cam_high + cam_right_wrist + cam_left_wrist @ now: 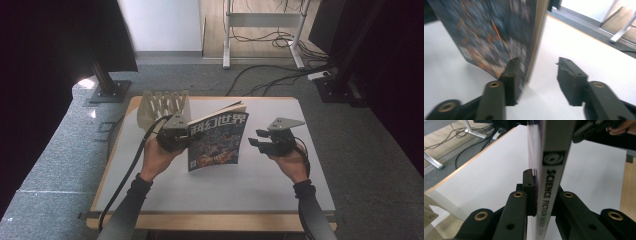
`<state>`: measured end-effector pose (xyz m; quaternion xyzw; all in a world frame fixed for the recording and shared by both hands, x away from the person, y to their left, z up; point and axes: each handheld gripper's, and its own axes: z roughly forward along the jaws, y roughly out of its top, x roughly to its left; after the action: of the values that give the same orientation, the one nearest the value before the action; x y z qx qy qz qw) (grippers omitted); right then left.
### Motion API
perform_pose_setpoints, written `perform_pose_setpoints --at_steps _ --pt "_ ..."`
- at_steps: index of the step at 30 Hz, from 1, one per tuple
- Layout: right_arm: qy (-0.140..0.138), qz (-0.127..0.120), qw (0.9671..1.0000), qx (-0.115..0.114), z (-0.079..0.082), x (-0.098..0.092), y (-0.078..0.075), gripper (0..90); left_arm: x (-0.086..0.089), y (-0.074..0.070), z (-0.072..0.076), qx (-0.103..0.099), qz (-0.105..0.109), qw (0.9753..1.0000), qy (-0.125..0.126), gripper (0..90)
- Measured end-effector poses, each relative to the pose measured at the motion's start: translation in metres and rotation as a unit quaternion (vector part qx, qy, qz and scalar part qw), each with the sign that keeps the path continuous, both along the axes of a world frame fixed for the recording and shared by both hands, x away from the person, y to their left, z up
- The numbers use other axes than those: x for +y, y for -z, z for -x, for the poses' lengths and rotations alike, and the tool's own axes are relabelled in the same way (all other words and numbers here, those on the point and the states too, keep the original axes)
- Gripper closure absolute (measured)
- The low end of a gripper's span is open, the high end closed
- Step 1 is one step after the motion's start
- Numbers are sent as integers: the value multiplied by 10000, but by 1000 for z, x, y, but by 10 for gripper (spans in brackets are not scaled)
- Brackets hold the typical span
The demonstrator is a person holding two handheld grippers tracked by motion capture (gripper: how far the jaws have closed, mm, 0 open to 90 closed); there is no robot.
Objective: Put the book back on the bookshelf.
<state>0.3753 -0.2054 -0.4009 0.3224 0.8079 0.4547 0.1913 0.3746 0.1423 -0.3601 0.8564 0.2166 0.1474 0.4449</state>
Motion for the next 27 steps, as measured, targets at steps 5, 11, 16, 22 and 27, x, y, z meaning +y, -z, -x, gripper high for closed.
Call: perform_pose_setpoints --at_steps 5,11,16,22,27 --pt "127 218 9997 53 1 -5 17 383 14 -4 0 121 149 9998 -70 827" --pt "317 278 9989 187 2 -10 41 242 29 -9 5 147 163 9996 -204 827" --pt "429 263 9978 428 2 -14 63 176 41 -15 7 216 166 9992 -302 827" --pt "574 220 9964 584 5 -19 83 137 56 -22 13 196 193 9988 -414 827" --pt "771 177 9944 695 8 -24 98 128 70 -27 17 176 277 9978 -582 827"
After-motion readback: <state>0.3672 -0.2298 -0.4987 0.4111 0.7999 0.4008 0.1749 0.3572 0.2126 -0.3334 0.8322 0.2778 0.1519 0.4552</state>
